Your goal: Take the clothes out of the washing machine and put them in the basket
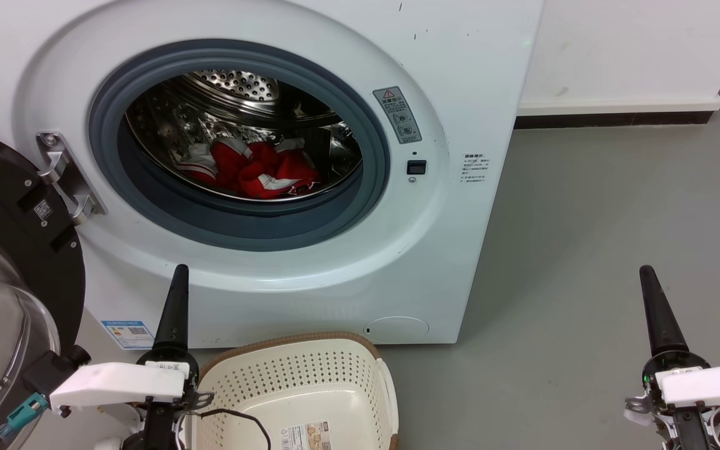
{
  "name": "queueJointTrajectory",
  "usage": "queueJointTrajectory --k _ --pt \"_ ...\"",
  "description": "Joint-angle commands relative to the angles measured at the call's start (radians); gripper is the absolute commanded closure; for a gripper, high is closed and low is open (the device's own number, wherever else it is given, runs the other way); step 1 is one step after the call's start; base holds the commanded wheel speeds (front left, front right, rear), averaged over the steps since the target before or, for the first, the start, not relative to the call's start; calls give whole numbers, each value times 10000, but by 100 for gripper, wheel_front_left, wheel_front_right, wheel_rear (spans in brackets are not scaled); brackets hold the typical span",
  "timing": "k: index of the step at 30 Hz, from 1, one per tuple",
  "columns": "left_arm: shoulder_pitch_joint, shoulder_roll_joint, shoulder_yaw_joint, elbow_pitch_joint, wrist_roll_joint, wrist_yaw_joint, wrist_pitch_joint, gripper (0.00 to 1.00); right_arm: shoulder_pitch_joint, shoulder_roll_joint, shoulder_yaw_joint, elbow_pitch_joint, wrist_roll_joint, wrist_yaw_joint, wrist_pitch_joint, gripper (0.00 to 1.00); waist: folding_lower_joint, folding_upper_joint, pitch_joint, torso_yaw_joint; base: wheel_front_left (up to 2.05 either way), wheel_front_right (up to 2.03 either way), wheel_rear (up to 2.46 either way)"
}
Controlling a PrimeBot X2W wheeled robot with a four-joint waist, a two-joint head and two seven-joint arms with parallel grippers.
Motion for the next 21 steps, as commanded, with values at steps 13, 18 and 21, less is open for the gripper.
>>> queueJointTrajectory --k 13,18,21 --pt "-141 32 -138 -754 2908 -3 -549 0 227 -37 237 -890 -3289 3 -444 0 0 0 -5 14 0 0 0" --pt "-125 33 -213 -894 3923 -3 -718 0 298 -37 309 -1175 -4446 3 -444 0 0 0 14 19 0 0 0" --pt "-80 37 -256 -951 4476 -3 -811 0 352 -36 338 -1307 -5046 3 -409 0 0 0 7 25 0 0 0"
